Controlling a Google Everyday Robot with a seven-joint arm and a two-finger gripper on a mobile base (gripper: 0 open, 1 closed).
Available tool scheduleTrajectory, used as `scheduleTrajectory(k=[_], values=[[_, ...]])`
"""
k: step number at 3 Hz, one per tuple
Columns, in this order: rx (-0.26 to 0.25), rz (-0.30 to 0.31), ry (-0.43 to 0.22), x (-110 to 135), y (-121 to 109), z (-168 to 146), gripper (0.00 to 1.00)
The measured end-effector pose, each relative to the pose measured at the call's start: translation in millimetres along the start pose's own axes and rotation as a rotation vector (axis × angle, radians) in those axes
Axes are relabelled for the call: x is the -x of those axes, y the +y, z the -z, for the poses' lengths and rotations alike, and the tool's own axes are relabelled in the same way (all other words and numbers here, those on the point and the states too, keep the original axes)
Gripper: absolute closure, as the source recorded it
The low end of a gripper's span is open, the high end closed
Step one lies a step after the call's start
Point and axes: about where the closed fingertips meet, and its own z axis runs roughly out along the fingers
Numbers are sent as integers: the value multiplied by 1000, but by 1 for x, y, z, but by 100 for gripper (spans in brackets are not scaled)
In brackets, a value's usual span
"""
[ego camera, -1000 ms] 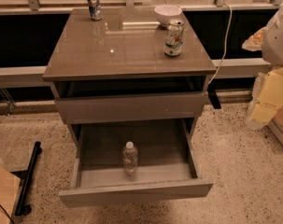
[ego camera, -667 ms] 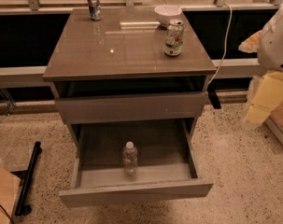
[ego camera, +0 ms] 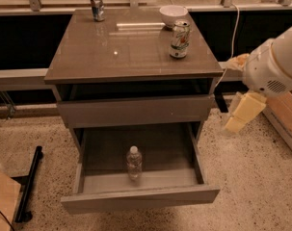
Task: Pick water bottle from middle drawer and place on counter
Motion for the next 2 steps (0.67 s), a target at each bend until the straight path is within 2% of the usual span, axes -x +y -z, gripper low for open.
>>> scheduleTrajectory(k=[1, 2], values=[[-15, -35, -59, -10, -10, -33, 0], [-25, -37, -64, -9, -13, -35, 0]])
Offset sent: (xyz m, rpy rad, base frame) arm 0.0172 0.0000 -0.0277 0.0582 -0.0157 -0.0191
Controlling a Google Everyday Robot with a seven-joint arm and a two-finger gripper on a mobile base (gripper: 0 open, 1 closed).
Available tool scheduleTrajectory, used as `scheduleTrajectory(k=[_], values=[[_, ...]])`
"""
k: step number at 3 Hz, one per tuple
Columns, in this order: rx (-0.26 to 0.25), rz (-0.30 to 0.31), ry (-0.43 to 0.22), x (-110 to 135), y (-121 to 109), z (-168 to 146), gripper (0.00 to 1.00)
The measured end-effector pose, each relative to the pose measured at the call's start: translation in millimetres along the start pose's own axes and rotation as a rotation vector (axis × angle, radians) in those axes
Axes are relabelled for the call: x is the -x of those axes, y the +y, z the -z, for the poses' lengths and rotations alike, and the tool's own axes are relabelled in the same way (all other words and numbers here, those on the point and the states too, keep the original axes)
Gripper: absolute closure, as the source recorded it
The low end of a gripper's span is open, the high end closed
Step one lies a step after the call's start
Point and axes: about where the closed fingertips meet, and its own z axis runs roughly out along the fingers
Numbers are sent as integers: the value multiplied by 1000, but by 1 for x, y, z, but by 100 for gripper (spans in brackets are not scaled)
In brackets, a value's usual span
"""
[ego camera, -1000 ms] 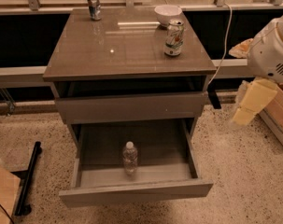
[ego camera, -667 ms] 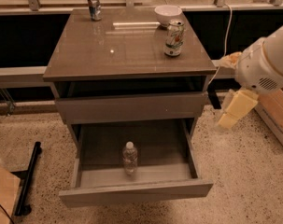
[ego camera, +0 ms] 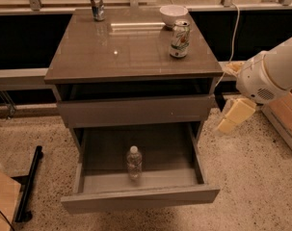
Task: Pick water bottle from middle drawer and place on counter
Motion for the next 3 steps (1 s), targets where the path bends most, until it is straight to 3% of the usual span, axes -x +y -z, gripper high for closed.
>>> scheduleTrajectory(k=[2, 3], values=[[69, -50, -77, -9, 24, -63, 0], [107, -129, -177, -20, 34, -120, 0]])
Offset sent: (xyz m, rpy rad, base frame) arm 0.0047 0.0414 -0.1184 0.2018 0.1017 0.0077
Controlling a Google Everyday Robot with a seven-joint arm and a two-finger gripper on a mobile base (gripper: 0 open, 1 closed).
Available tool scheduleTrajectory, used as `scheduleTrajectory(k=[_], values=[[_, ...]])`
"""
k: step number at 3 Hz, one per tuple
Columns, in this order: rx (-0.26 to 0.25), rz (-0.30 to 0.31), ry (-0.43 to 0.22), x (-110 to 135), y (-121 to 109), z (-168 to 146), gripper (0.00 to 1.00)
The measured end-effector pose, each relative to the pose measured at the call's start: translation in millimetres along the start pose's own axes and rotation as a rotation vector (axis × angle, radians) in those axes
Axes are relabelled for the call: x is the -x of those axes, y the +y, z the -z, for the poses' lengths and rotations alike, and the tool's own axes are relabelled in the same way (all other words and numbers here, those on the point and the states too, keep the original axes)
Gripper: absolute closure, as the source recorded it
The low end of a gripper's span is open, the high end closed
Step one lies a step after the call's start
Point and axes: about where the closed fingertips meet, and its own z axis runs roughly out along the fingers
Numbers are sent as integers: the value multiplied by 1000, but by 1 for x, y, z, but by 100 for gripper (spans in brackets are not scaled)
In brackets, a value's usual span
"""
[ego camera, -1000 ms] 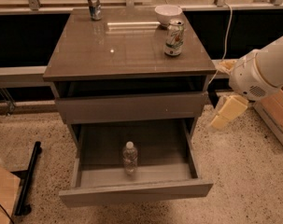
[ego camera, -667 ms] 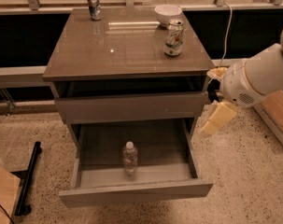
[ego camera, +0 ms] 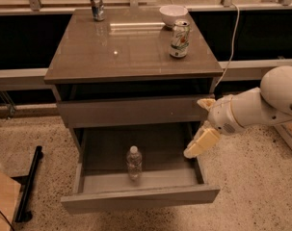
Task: Pick water bottle from middle drawer and place on counter
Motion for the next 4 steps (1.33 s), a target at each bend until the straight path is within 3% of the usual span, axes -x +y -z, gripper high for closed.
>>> scheduleTrajectory(k=[1, 2, 4], values=[[0, 0, 0, 0, 0, 0, 0], [9, -24, -14, -2, 4, -27, 0], [56, -103, -79, -16, 9, -123, 0]])
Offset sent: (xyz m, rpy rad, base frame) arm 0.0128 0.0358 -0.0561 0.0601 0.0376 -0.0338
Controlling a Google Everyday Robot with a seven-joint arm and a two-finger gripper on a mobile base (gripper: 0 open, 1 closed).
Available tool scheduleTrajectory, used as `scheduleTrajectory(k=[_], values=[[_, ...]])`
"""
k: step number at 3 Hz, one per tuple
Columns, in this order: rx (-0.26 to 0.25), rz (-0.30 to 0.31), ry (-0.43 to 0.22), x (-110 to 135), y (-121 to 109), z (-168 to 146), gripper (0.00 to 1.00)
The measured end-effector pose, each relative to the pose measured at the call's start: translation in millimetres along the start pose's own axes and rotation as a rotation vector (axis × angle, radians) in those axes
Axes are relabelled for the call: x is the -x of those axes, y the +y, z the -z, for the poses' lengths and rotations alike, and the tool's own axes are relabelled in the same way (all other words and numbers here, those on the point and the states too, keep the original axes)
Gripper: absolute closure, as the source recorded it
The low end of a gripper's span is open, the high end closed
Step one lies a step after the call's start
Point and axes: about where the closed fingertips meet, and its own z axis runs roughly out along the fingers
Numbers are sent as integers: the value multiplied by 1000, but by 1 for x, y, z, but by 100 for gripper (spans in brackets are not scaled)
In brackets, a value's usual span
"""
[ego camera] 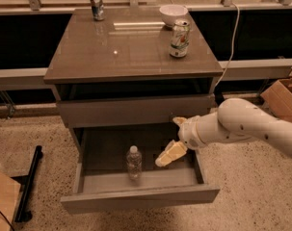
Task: Pick water bottle from middle drawer and place on counter
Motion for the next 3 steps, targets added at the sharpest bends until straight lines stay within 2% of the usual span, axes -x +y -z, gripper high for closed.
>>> scheduleTrajectory(k=[1, 2, 3], values=[[25, -51, -26, -17, -1, -44, 0], [32, -62, -27, -23, 0, -51, 0], [38, -82, -68, -23, 3, -69, 0]])
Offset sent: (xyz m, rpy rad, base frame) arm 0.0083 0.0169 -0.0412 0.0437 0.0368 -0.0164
